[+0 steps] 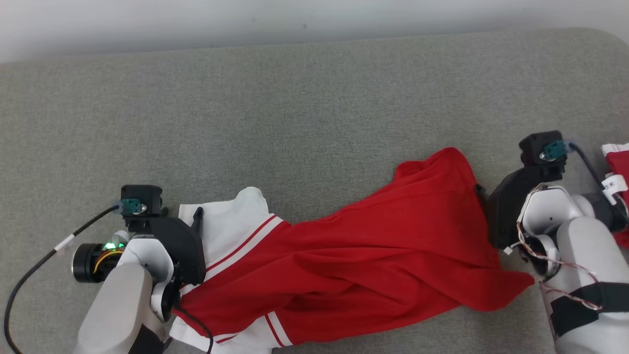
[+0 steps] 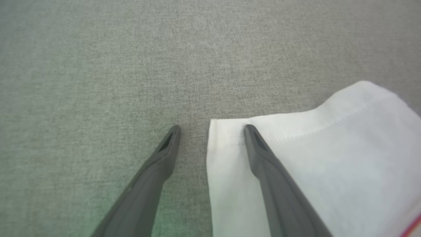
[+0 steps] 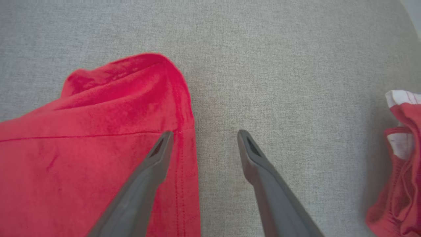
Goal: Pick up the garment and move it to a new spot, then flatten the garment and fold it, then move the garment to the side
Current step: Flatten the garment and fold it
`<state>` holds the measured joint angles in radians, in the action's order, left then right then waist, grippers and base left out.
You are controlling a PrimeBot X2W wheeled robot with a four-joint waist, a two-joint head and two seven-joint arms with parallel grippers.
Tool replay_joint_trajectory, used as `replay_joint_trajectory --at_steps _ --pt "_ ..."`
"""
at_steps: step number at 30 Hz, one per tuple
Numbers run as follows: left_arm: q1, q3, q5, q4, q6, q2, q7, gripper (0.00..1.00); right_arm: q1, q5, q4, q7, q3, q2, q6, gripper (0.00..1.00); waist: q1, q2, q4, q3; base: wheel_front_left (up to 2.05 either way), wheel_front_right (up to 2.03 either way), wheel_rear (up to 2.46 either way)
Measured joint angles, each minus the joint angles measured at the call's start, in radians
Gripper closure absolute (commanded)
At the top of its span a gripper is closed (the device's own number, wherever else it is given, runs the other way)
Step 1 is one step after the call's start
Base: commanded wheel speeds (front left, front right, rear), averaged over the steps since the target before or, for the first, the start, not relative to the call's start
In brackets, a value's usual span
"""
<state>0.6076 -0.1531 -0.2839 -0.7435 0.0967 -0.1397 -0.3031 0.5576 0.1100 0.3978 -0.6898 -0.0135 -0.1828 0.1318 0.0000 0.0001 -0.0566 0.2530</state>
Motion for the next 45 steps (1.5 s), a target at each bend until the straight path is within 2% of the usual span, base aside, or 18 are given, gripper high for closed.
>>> replay_joint_trajectory --at_steps 4,15,24,32,33,34,35,36,37,42,45 --pt "0.009 -0.027 -0.005 0.021 0.009 -0.008 -0.032 0.0 0.046 -0.032 0.047 -0.016 0.039 0.007 0.0 0.0 -0.0001 -0.0001 0.008 0.018 0.0 0.0 0.0" --pt "-0.019 -0.069 -0.007 0.098 0.013 -0.005 -0.024 0.0 0.084 -0.103 0.154 0.002 0.1 0.043 0.0 0.0 -0.0001 -0.0001 0.041 0.05 0.0 0.0 0.0" --pt "-0.045 -0.08 -0.016 0.13 0.01 -0.005 -0.025 0.0 0.088 -0.128 0.179 -0.002 0.07 0.043 -0.003 0.0 0.0 -0.0002 0.05 0.049 0.0 0.0 0.0" --pt "-0.057 -0.085 -0.018 0.133 0.0 -0.009 -0.015 0.0 0.058 -0.095 0.16 0.016 0.047 0.03 -0.003 0.0 -0.0001 -0.0001 0.042 0.041 0.0 0.0 0.0" --pt "-0.056 -0.086 -0.018 0.131 -0.001 -0.009 -0.014 0.0 0.06 -0.092 0.166 0.019 0.047 0.034 -0.003 0.02 0.0 -0.0001 0.041 0.043 0.0 0.0 0.0" --pt "-0.053 -0.088 -0.018 0.127 -0.002 -0.009 -0.011 0.02 0.063 -0.087 0.171 0.02 0.047 0.036 -0.003 0.22 0.0 -0.0001 0.039 0.044 0.0 0.0 0.0" --pt "-0.051 -0.089 -0.018 0.123 -0.002 -0.009 -0.009 0.2 0.066 -0.082 0.177 0.02 0.046 0.04 -0.003 0.55 0.0 -0.0002 0.039 0.045 0.0 0.0 0.0" --pt "-0.048 -0.091 -0.018 0.119 -0.002 -0.009 -0.007 0.77 0.07 -0.077 0.183 0.021 0.044 0.042 -0.003 0.76 -0.0001 -0.0002 0.038 0.046 0.0 0.0 0.0" --pt "-0.044 -0.093 -0.018 0.116 -0.001 -0.009 -0.005 1.0 0.073 -0.075 0.188 0.022 0.043 0.045 -0.003 0.98 -0.0001 -0.0002 0.037 0.047 0.0 0.0 0.0" --pt "-0.034 -0.104 -0.025 0.102 0.002 0.0 0.025 1.0 0.077 -0.064 0.206 0.055 0.042 0.051 0.0 1.0 0.0001 0.0 0.038 0.042 0.0 0.0 0.0" --pt "-0.036 -0.094 -0.035 0.103 0.009 -0.006 0.077 1.0 0.077 -0.04 0.209 0.087 0.047 0.05 0.0 1.0 0.0002 0.0 0.038 0.034 0.0 0.0 0.0"
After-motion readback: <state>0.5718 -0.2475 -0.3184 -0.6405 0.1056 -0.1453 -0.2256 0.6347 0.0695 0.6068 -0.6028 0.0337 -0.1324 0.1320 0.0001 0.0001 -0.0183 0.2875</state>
